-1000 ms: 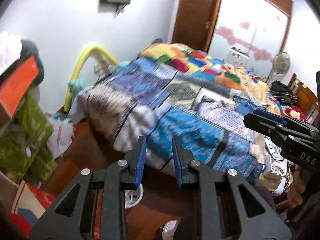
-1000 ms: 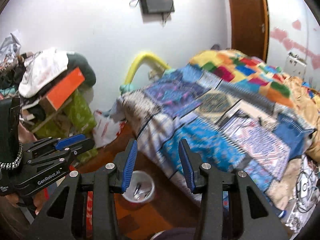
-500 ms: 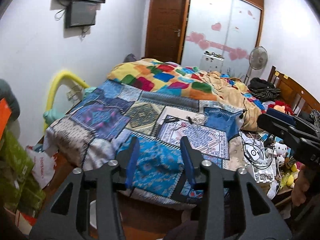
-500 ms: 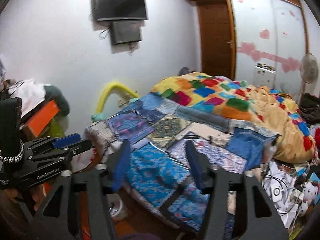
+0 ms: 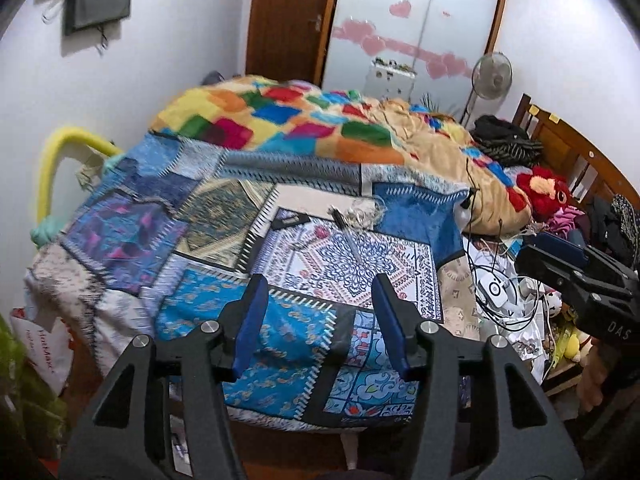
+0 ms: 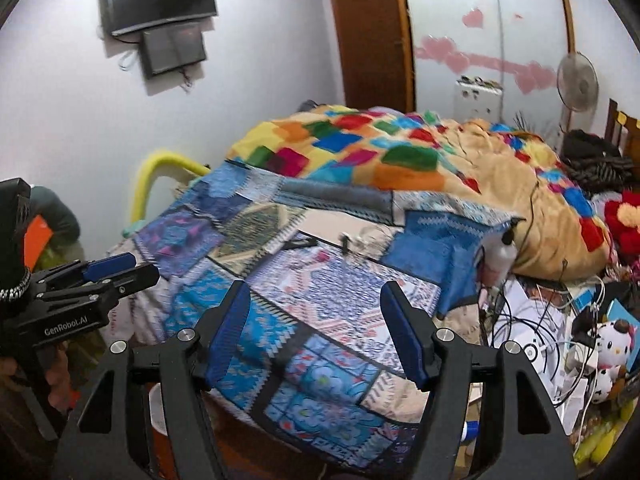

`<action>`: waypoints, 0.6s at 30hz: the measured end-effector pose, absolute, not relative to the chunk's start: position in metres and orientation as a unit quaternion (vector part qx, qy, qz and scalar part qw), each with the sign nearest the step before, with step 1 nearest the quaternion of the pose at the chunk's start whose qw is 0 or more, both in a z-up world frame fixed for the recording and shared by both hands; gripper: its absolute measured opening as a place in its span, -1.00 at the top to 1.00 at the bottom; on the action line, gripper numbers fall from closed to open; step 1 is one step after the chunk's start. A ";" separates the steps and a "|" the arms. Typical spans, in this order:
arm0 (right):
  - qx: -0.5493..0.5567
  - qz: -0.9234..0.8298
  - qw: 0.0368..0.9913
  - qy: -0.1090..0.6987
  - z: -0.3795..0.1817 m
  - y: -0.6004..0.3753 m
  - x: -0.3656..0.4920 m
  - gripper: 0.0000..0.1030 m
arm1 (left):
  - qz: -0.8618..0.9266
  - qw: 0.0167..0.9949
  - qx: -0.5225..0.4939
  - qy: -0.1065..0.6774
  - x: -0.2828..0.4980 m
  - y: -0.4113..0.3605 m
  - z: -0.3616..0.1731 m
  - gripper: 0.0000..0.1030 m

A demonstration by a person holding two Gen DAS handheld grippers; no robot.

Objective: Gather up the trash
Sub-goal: 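Move both open tools back over the items on the bed, then grasp the clear black-capped pen with the right tool while the left grasps the pink hair clip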

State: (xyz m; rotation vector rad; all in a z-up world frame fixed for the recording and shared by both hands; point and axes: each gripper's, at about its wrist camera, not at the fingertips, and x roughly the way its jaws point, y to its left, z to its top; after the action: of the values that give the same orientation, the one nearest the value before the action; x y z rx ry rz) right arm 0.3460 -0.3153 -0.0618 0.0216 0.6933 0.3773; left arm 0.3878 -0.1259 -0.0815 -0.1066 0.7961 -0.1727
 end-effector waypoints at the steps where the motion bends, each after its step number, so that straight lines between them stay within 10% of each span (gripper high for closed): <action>1: 0.012 0.180 0.922 0.343 -0.067 -0.318 0.352 -0.24 | -0.089 0.913 -0.053 0.395 0.400 -0.128 -0.090 -0.02; 15: 0.017 0.155 0.897 0.413 -0.154 -0.313 0.450 -0.22 | -0.107 0.885 -0.042 0.451 0.512 -0.136 -0.183 -0.02; 18: 0.014 0.170 0.886 0.431 -0.179 -0.300 0.474 0.10 | -0.110 0.880 -0.038 0.461 0.528 -0.136 -0.203 -0.02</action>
State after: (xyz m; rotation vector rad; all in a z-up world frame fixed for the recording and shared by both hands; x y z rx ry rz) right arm 0.4743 -0.2997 -0.1788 0.0293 0.8956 0.3530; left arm 0.5282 -0.1362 -0.2026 -0.0789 0.9611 -0.2288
